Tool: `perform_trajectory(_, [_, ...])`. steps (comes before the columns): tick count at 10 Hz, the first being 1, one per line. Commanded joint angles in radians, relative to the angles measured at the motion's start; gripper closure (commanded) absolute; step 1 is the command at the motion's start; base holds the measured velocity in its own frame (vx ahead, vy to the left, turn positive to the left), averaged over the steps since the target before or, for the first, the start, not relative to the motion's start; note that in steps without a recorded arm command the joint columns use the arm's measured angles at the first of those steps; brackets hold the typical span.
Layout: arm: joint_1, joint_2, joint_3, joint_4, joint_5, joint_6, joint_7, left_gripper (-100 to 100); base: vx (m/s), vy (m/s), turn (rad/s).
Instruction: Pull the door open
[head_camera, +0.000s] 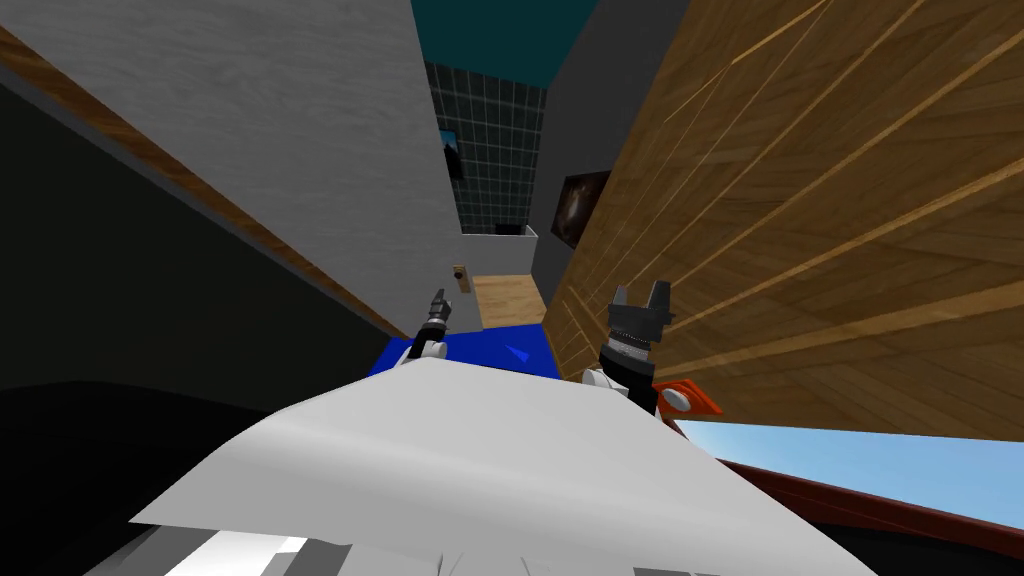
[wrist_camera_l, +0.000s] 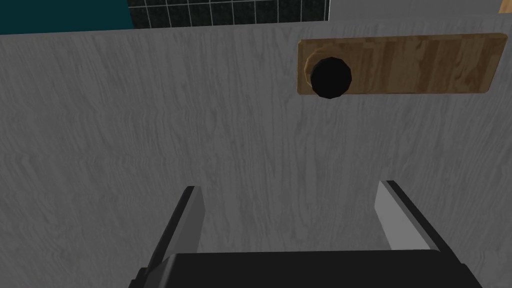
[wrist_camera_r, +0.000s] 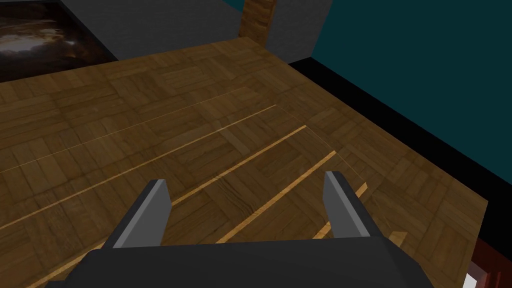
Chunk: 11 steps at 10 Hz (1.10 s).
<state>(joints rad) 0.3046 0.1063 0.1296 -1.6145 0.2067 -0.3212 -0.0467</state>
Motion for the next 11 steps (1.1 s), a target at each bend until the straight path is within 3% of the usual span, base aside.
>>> perform_trajectory(1, [-0.004, -0.002, 0.006, 0.026, 0.007, 0.006, -0.008, -100, 0.162, 0.046, -0.034])
perform_trajectory(5, [-0.017, -0.005, 0.021, 0.092, 0.026, 0.023, -0.025, -100, 0.179, 0.061, -0.047])
perform_trajectory(6, [-0.015, 0.000, 0.019, 0.084, 0.025, 0.021, -0.020, -100, 0.064, 0.037, -0.010])
perform_trajectory(11, [-0.040, 0.041, 0.063, 0.133, 0.043, 0.021, 0.006, -100, 0.182, 0.033, -0.072])
